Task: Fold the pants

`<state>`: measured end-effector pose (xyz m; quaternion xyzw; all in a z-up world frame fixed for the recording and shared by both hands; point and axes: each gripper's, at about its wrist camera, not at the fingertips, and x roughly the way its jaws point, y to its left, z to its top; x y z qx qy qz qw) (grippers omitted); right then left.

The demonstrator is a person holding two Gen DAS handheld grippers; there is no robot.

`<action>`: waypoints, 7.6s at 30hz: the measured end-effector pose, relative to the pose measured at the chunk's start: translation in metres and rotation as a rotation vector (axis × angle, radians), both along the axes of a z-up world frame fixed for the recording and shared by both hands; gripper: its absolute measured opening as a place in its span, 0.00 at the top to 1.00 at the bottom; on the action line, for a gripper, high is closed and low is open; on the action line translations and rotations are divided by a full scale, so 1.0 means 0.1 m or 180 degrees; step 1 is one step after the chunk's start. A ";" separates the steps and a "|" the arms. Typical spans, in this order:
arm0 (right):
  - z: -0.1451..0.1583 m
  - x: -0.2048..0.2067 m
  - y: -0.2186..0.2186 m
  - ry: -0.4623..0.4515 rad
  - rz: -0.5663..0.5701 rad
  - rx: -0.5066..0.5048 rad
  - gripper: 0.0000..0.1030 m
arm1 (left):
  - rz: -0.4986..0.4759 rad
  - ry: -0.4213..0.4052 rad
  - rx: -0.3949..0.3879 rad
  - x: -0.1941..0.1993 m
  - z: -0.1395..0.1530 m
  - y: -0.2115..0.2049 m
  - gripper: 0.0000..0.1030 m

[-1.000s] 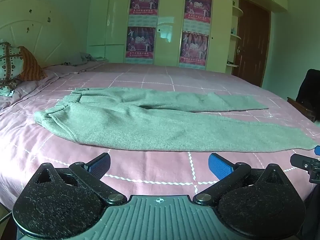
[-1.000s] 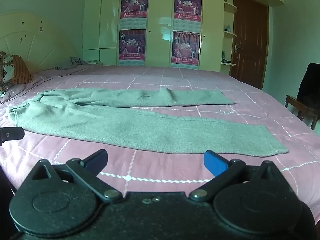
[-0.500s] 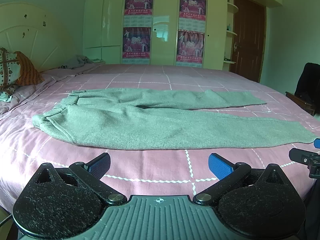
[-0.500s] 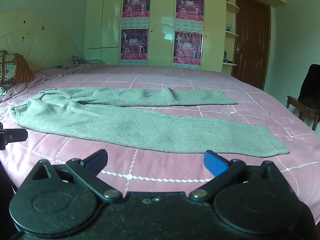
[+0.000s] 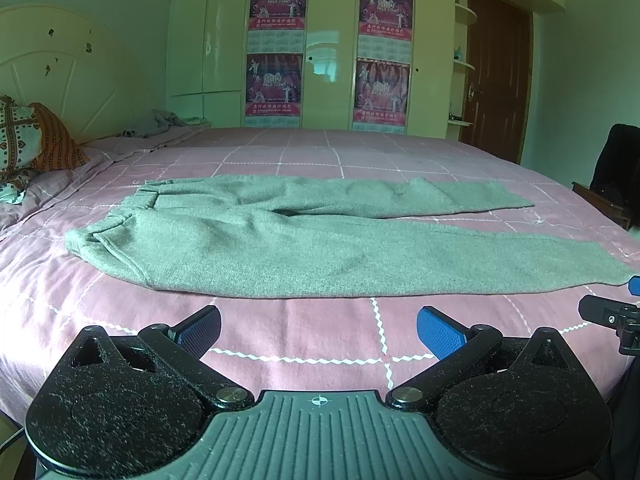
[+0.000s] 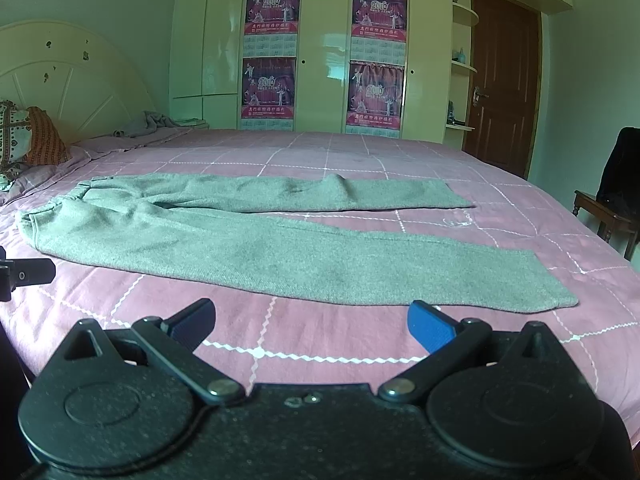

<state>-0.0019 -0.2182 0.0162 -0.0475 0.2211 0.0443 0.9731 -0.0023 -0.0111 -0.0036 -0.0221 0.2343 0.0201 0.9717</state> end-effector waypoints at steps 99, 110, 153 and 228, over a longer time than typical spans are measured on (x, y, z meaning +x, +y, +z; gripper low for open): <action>0.43 4.20 1.45 0.0332 0.1869 -0.0227 0.42 | 0.0027 0.0885 0.0121 4.21 -0.04 3.45 0.04; -0.37 5.19 1.74 0.1253 0.2261 -0.0463 0.40 | -0.0475 0.1206 -0.0229 4.83 -0.56 3.75 0.14; 0.13 2.16 1.08 0.1002 0.1390 0.0297 0.67 | 0.0368 0.0372 -0.1279 0.99 -0.02 3.50 0.38; 0.02 1.47 0.08 0.1164 0.0326 0.0399 0.77 | 0.0711 0.1167 -0.0756 1.61 -0.26 2.55 0.51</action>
